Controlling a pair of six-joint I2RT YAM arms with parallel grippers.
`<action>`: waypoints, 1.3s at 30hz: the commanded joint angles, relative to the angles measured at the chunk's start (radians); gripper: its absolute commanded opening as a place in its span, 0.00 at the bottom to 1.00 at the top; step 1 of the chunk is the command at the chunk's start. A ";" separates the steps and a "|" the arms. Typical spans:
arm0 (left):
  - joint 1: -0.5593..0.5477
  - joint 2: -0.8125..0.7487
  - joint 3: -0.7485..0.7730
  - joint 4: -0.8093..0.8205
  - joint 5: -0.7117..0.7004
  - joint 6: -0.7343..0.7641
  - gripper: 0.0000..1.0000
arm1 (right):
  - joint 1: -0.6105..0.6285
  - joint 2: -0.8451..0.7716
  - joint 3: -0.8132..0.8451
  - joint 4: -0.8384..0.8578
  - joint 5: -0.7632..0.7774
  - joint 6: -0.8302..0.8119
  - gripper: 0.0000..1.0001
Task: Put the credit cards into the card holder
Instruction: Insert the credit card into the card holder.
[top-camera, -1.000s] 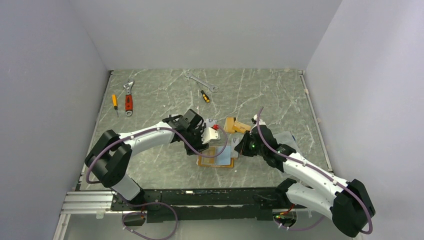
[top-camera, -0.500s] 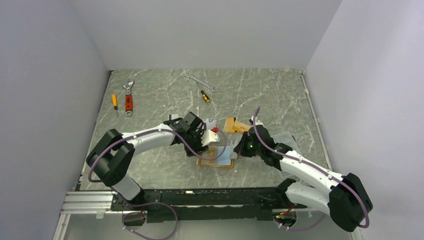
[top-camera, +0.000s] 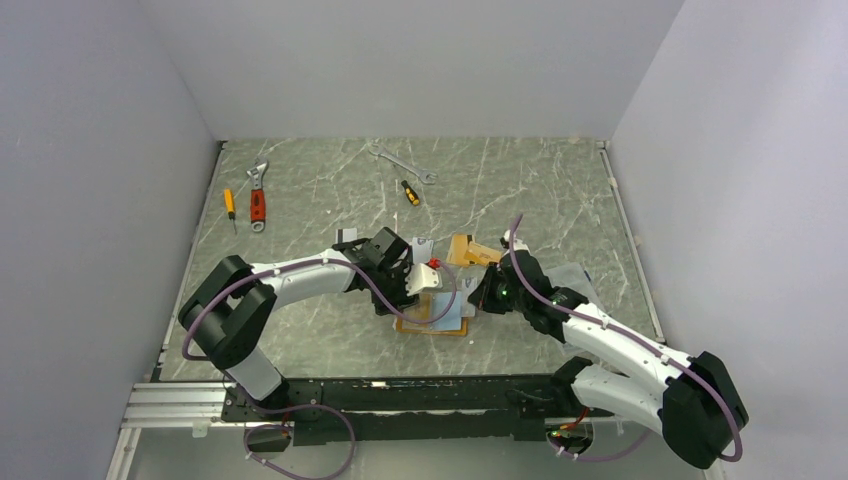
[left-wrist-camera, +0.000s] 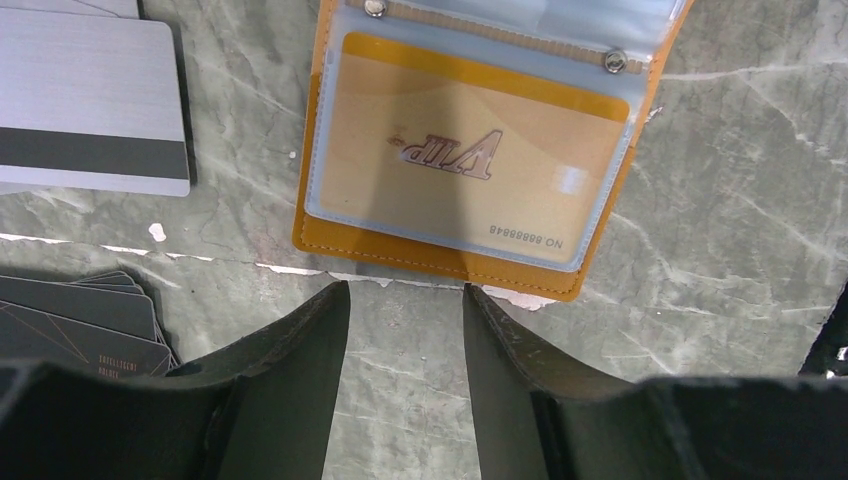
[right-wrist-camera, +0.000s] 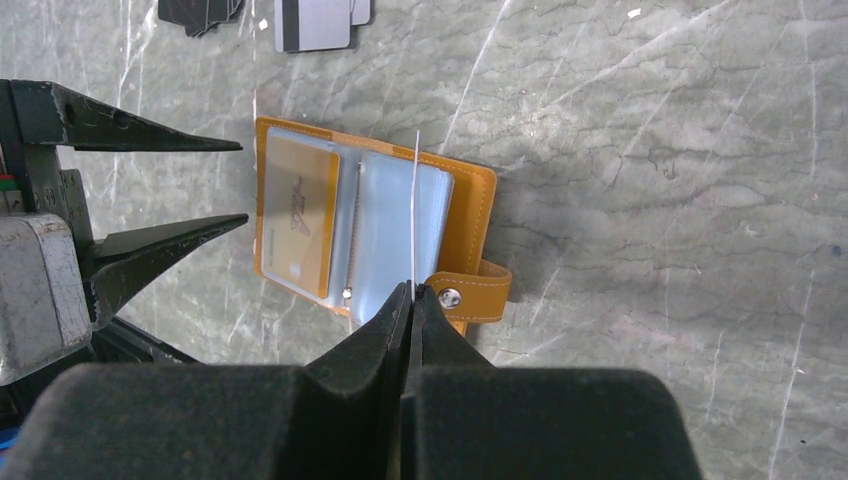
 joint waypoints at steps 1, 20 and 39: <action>-0.004 -0.006 0.003 0.010 -0.008 0.018 0.51 | 0.004 -0.008 0.026 -0.017 0.048 -0.029 0.00; -0.010 0.006 0.008 0.006 -0.011 0.019 0.50 | 0.005 -0.025 0.003 0.038 -0.014 0.005 0.00; -0.009 0.014 0.005 0.003 -0.014 0.025 0.48 | 0.015 -0.018 -0.022 0.094 -0.047 0.037 0.00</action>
